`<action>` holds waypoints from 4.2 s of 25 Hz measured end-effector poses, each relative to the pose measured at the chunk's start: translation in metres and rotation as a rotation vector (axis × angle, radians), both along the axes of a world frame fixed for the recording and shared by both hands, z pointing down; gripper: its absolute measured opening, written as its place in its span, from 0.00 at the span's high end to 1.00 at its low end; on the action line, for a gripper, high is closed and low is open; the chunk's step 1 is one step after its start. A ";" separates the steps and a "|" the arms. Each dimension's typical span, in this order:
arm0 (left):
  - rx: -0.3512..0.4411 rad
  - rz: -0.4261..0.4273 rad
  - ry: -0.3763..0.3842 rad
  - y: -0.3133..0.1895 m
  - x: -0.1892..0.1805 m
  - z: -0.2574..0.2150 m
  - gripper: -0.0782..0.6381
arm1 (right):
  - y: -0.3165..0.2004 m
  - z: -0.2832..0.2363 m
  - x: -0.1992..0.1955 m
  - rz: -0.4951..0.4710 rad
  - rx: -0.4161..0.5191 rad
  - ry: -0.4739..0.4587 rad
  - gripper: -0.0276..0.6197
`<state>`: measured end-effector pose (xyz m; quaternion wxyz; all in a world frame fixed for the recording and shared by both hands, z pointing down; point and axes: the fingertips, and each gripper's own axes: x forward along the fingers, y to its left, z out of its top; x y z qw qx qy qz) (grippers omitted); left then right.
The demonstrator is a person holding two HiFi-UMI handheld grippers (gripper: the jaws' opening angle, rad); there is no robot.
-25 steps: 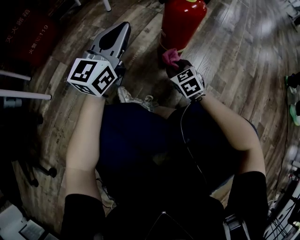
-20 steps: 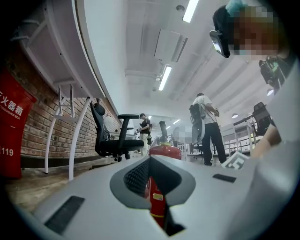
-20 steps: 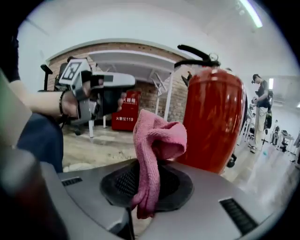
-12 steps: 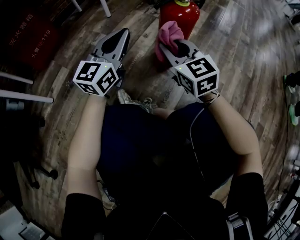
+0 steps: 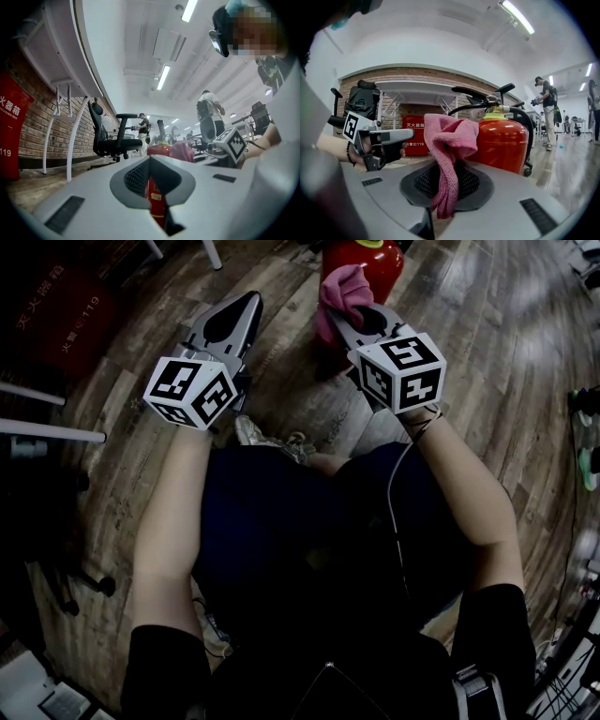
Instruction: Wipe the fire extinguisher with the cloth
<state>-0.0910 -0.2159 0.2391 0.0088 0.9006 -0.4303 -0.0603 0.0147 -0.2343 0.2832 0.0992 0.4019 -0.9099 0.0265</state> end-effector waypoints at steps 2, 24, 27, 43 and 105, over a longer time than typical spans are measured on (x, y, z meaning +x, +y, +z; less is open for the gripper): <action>0.001 0.003 0.002 0.000 0.000 0.000 0.87 | -0.005 0.004 0.005 0.018 -0.032 -0.032 0.85; 0.010 0.001 0.018 0.001 -0.002 -0.005 0.87 | -0.014 0.060 0.014 0.071 -0.189 -0.081 0.85; 0.010 0.002 0.018 0.001 -0.003 -0.005 0.87 | -0.015 0.069 0.014 0.072 -0.208 -0.078 0.85; 0.014 0.003 0.030 0.002 -0.004 -0.008 0.87 | -0.014 0.111 0.013 0.068 -0.239 0.018 0.85; 0.004 0.058 0.111 0.001 0.001 -0.021 0.87 | -0.012 0.279 0.009 -0.063 -0.275 0.518 0.85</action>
